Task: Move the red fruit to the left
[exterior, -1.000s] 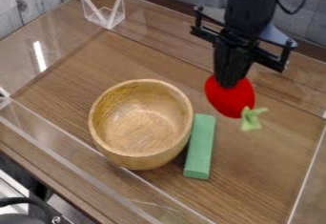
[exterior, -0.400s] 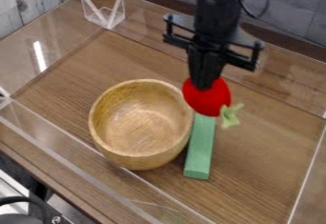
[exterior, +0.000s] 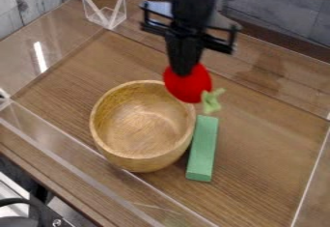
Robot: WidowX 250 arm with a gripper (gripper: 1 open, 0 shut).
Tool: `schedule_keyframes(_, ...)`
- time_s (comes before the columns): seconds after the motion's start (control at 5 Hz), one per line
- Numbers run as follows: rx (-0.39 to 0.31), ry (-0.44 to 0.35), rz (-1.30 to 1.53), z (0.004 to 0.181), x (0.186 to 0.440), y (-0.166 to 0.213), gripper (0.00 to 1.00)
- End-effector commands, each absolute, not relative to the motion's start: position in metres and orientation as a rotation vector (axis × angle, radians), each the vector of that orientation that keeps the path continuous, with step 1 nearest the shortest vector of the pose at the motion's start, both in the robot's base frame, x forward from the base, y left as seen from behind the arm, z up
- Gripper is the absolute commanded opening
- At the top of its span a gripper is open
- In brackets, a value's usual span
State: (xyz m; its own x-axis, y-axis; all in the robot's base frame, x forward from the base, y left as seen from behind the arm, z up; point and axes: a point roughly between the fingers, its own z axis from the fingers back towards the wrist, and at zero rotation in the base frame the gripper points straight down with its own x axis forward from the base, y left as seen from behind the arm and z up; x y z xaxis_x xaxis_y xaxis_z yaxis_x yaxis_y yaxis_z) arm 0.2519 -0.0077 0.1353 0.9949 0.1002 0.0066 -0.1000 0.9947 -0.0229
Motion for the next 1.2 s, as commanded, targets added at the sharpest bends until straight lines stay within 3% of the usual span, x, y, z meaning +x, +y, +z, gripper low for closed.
schedule_keyframes(0.0, -0.024, -0.063, 0.051, 0.148, 0.253, 0.018, 0.0)
schedule_keyframes(0.2, -0.02, -0.067, 0.108, 0.136, 0.254, 0.024, 0.0)
schedule_keyframes(0.6, -0.013, -0.083, 0.006, 0.122, 0.263, 0.069, 0.0)
schedule_keyframes(1.0, 0.002, -0.1, 0.191, 0.112, 0.271, 0.104, 0.0)
